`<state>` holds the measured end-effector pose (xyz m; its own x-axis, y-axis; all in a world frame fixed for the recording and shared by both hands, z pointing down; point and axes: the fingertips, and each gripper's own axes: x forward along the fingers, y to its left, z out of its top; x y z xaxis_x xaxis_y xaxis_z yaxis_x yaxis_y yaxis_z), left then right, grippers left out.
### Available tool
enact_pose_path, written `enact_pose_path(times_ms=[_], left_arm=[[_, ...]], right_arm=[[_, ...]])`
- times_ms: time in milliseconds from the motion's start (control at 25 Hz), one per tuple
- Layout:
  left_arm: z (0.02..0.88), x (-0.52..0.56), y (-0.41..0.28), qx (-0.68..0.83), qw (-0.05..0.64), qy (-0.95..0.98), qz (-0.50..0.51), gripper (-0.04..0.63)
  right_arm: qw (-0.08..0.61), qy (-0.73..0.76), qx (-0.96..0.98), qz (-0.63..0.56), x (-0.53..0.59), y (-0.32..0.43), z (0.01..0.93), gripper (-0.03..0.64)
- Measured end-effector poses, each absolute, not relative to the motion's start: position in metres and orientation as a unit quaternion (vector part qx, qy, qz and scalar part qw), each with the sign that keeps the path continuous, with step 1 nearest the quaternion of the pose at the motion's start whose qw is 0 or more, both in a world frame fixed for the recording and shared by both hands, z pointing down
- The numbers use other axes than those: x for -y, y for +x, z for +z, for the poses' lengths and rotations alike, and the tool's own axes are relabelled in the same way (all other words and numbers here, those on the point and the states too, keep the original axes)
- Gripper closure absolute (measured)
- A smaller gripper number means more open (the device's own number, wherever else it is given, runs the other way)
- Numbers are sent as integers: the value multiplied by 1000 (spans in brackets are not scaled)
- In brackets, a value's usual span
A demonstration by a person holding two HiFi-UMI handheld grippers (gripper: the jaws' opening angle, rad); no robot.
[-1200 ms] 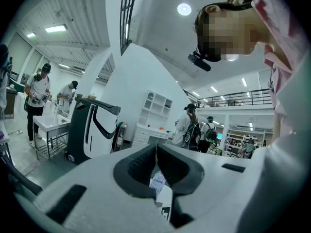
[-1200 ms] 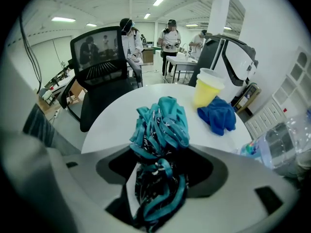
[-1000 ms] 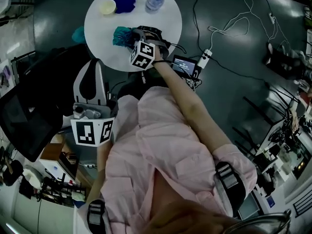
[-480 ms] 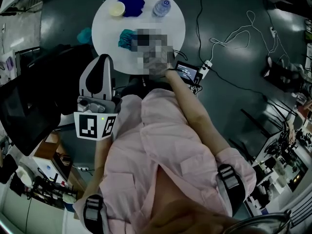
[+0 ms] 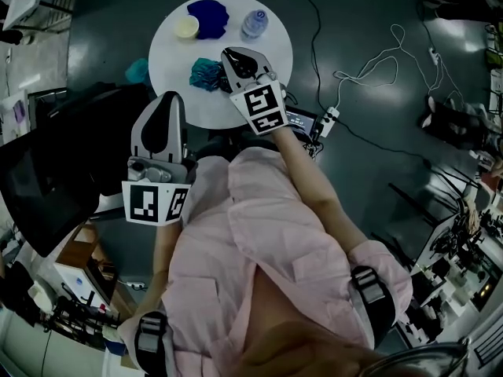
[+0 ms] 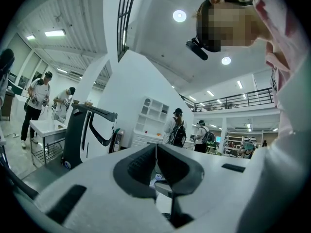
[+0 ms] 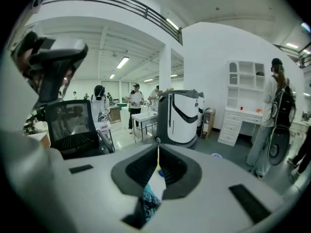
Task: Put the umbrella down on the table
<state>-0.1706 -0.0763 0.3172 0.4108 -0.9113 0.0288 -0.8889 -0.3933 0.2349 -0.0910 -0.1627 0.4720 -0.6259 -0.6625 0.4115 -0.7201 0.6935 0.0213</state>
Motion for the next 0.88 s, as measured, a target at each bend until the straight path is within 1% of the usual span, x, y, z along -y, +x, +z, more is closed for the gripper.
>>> enact_pose_path(times_ms=[200,520,880], left_arm=[[310,72,-168,540,97,834,-62,572],[304,64,-160,534,86,839,-66,572],[299,53,-146,537,74,837,-69,573]], right_arm=[[150,400,902,60,155,-80,430,586],[94,428,898,39,140,-50,375,588],[46,454,889,29,119,-7,342,588]])
